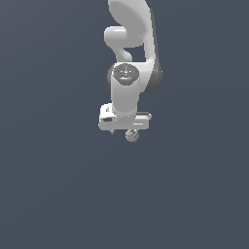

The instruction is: Pick up the object and move it to a goal position.

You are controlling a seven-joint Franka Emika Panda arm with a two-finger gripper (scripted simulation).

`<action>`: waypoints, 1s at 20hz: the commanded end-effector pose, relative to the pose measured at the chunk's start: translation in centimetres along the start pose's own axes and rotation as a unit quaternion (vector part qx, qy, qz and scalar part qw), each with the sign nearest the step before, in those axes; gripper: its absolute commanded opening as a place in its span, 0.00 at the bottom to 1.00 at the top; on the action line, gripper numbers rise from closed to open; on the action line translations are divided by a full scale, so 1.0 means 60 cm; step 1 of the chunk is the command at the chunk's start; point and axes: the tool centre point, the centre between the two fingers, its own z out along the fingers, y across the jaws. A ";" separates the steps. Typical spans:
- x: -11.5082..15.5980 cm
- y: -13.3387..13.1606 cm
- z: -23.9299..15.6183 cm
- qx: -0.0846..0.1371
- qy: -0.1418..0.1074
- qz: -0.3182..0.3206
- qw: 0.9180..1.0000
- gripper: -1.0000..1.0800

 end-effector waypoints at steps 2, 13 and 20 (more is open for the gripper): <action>0.000 0.000 0.000 0.000 0.000 0.000 1.000 0.96; 0.002 -0.004 -0.002 0.015 -0.002 0.005 1.000 0.96; -0.001 -0.009 0.003 0.015 -0.001 0.028 0.999 0.96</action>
